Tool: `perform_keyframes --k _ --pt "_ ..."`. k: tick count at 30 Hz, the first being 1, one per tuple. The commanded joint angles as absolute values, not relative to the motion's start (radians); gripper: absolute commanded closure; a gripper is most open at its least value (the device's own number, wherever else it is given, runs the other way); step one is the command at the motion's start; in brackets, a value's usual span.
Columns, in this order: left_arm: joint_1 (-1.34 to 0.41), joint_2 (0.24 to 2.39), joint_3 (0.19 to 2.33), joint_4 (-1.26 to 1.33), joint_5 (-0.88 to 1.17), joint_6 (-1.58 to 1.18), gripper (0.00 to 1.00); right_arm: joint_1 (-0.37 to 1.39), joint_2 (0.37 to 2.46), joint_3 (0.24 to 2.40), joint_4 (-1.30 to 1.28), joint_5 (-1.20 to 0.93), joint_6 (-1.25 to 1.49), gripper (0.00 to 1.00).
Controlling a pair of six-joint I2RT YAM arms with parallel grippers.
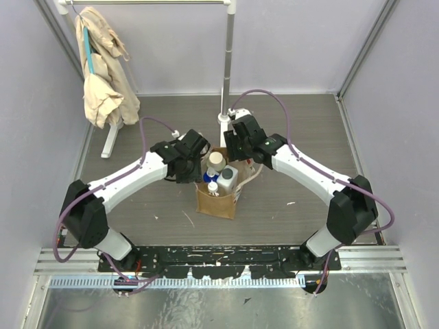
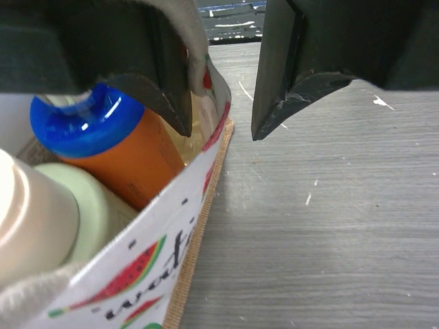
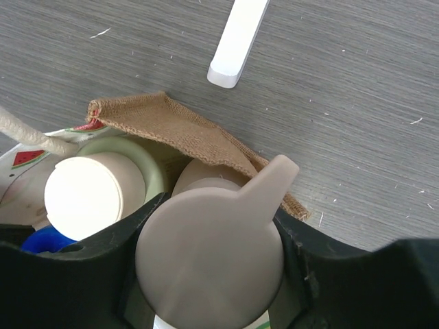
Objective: Take the personal care products out of the canvas bag
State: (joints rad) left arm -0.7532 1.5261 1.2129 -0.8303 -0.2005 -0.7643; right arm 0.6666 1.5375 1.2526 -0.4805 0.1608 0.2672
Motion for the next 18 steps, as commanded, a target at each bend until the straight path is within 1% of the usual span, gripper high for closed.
perform_keyframes --k 1,4,8,12,18 --pt "-0.686 1.567 1.308 -0.859 -0.28 -0.71 0.55 0.675 1.559 1.352 -0.439 0.169 0.269 0.65" --pt "-0.654 1.571 1.327 -0.875 -0.284 -0.686 0.55 0.674 1.552 1.402 -0.444 0.181 0.264 0.67" --pt "-0.635 1.556 1.323 -0.881 -0.28 -0.673 0.55 0.674 1.533 1.46 -0.452 0.187 0.256 0.67" --pt "-0.633 1.545 1.31 -0.876 -0.274 -0.671 0.55 0.675 1.54 1.52 -0.48 0.179 0.253 0.72" --pt "-0.633 1.547 1.299 -0.868 -0.258 -0.67 0.55 0.673 1.546 1.56 -0.48 0.154 0.255 0.74"
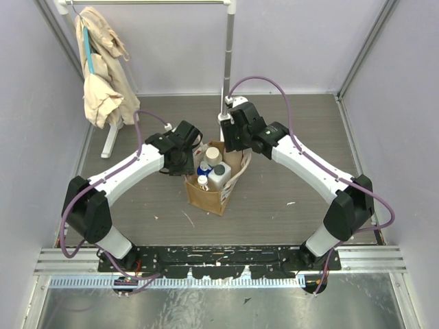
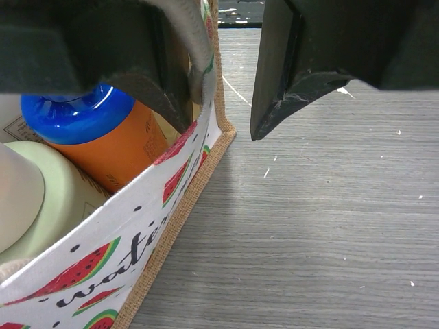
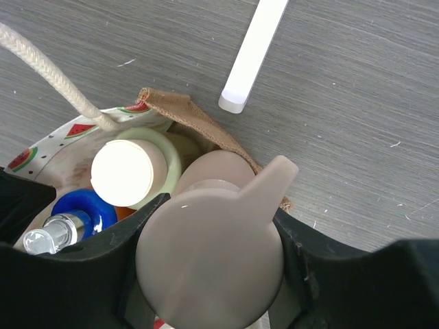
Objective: Take the personal care products out of the canvas bag
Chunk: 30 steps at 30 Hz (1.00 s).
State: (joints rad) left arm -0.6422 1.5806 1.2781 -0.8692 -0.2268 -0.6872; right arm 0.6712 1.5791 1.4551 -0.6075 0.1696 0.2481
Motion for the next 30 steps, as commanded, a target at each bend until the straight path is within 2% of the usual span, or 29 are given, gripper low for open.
perform_keyframes --k 1,15,24,30 --pt "-0.632 1.548 1.299 -0.867 -0.256 -0.67 0.55 0.674 1.55 1.573 -0.48 0.153 0.253 0.74" --pt "-0.598 1.511 1.283 -0.881 -0.267 -0.66 0.56 0.657 1.678 1.964 -0.624 0.201 0.188 0.73" --pt "-0.573 1.444 1.247 -0.887 -0.272 -0.643 0.56 0.541 1.669 2.027 -0.642 0.173 0.185 0.74" --pt "-0.572 1.439 1.248 -0.894 -0.266 -0.641 0.56 0.462 1.637 1.978 -0.626 0.161 0.181 0.75"
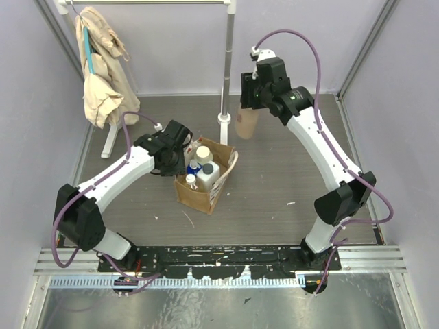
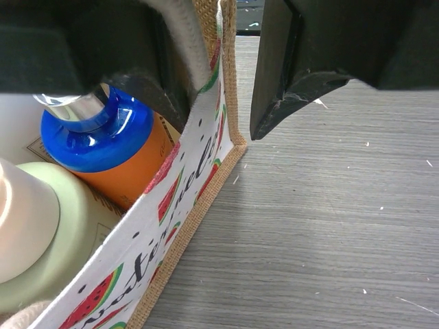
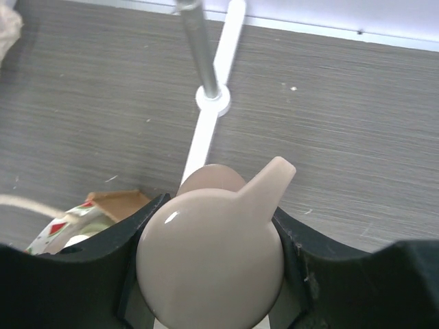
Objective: Take the personal care products out of the canvas bag
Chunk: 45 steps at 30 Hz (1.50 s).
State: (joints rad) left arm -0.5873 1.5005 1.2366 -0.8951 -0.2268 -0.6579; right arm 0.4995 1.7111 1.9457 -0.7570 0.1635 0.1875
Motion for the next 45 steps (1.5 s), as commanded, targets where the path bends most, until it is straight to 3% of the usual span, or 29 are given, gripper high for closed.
perform_keyframes --k 1,12,21,24,26,30,33,37,45 --pt "-0.572 1.438 1.247 -0.89 -0.261 -0.643 0.56 0.449 1.63 1.957 -0.615 0.167 0.181 0.75" --pt "-0.572 1.422 1.22 -0.83 -0.184 -0.65 0.61 0.345 1.568 1.505 -0.38 0.278 0.229 0.73" --pt "-0.572 1.435 1.213 -0.829 -0.162 -0.647 0.6 0.33 1.593 1.415 -0.353 0.376 0.221 0.7" --pt "-0.572 1.441 1.213 -0.829 -0.154 -0.647 0.53 0.326 1.602 1.407 -0.364 0.364 0.229 0.42" --pt "-0.572 1.443 1.214 -0.831 -0.15 -0.645 0.41 0.324 1.602 1.406 -0.379 0.367 0.239 0.2" --pt "-0.571 1.44 1.225 -0.846 -0.15 -0.635 0.26 0.324 1.57 1.403 -0.402 0.376 0.25 0.02" --pt "-0.572 1.425 1.224 -0.85 -0.153 -0.632 0.21 0.332 1.523 1.43 -0.442 0.343 0.263 0.01" --pt "-0.572 1.41 1.212 -0.848 -0.161 -0.636 0.19 0.474 1.45 1.507 -0.446 0.301 0.217 0.04" --pt "-0.572 1.416 1.198 -0.843 -0.156 -0.655 0.18 0.678 1.67 1.871 -0.648 0.112 0.216 0.14"
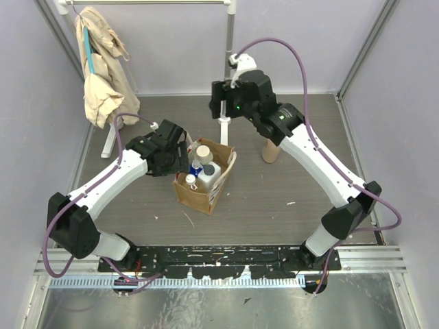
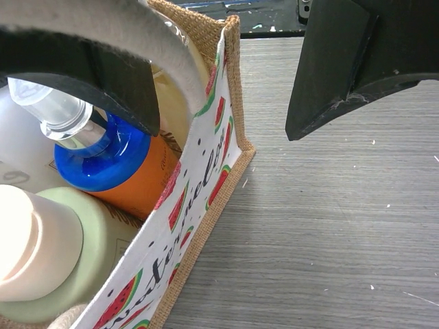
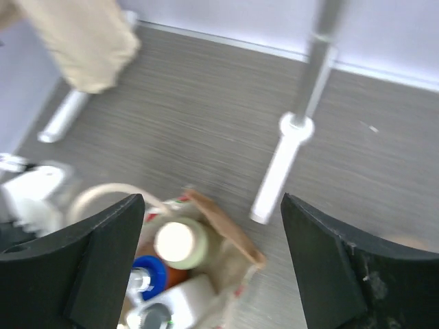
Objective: Take the personal care products out of the canvas bag
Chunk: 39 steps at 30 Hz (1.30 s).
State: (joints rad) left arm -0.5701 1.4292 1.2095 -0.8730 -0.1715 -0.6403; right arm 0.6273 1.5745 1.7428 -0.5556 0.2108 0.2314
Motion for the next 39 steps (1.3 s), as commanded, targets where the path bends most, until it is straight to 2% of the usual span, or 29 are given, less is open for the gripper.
perform_keyframes --k 1,11,20,27,39 --pt "-0.572 1.419 1.199 -0.842 -0.155 -0.656 0.18 0.693 1.698 1.896 -0.666 0.103 0.214 0.15" --pt "-0.572 1.427 1.214 -0.837 -0.149 -0.667 0.15 0.749 1.878 1.901 -0.706 0.04 0.228 0.21" --pt "-0.572 1.422 1.198 -0.836 -0.147 -0.67 0.15 0.762 1.894 1.75 -0.628 -0.017 0.257 0.21" --pt "-0.572 1.428 1.2 -0.839 -0.147 -0.667 0.15 0.802 1.896 1.72 -0.641 -0.026 0.258 0.22" --pt "-0.571 1.427 1.192 -0.835 -0.148 -0.667 0.15 0.91 1.819 1.734 -0.685 0.266 0.244 0.23"
